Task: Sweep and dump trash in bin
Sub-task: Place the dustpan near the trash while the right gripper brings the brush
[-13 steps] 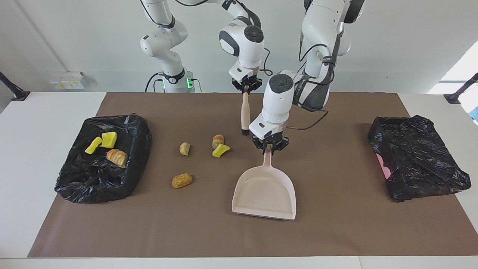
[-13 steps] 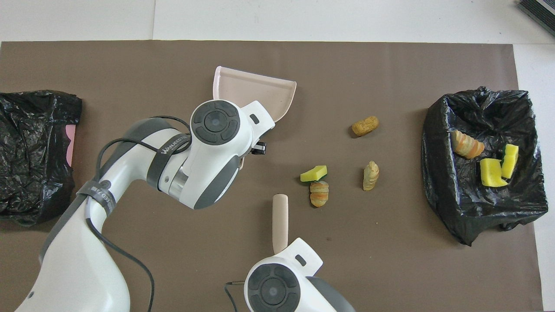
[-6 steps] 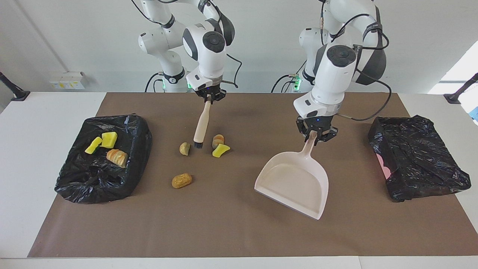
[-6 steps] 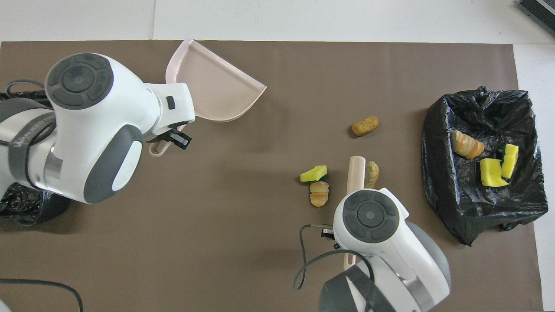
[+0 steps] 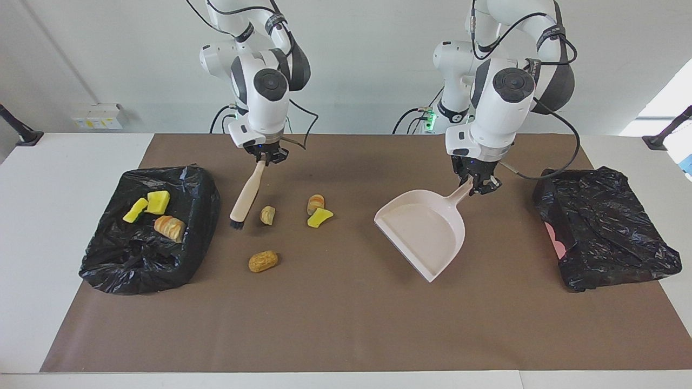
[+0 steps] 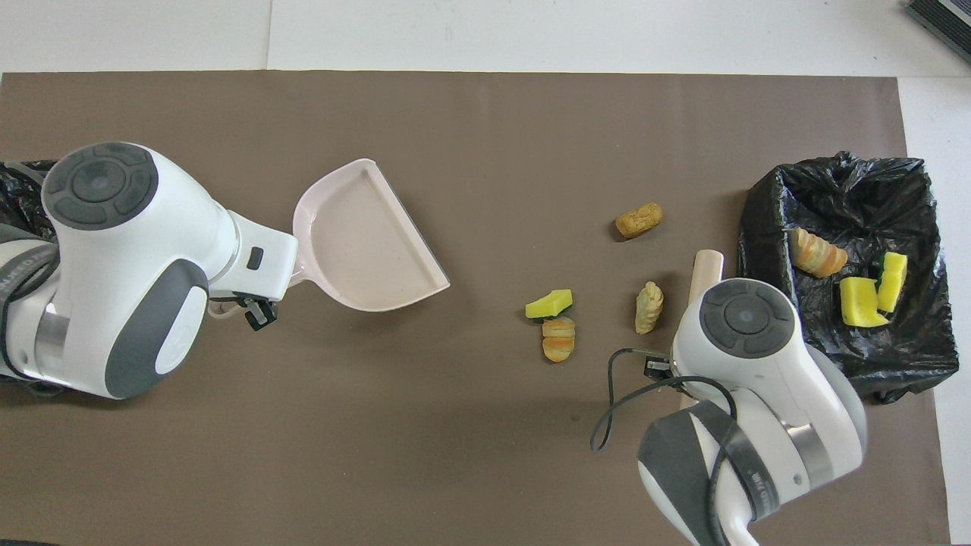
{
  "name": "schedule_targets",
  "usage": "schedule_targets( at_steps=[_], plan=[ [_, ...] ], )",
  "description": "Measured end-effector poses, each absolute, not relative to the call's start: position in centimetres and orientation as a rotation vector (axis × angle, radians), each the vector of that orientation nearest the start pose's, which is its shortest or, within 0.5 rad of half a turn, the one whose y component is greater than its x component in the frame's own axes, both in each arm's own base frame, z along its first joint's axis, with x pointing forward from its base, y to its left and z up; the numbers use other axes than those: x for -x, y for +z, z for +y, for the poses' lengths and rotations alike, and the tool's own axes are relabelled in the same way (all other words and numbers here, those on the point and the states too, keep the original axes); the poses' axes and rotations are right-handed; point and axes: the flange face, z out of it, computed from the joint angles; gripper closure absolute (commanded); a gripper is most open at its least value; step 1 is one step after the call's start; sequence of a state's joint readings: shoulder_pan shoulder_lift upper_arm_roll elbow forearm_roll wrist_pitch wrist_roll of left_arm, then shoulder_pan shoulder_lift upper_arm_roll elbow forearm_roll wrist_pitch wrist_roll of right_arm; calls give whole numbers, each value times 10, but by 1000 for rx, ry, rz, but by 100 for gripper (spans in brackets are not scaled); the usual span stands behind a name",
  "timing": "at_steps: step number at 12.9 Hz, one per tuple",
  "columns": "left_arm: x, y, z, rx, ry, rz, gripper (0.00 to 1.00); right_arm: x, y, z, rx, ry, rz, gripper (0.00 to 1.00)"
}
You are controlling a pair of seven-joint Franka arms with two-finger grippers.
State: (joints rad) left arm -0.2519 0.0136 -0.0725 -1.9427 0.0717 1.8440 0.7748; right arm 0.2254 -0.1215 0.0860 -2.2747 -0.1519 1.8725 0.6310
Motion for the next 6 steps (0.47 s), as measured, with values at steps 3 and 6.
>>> schedule_targets(
  at_steps=[3,6],
  plan=[
    [-486,434,-169,2524,175,1787,100,-432,345,125,3334,271,370,100],
    [-459,397,-198,2449,152,1883,100,-423,338,151,3286,249,327,100]
  ],
)
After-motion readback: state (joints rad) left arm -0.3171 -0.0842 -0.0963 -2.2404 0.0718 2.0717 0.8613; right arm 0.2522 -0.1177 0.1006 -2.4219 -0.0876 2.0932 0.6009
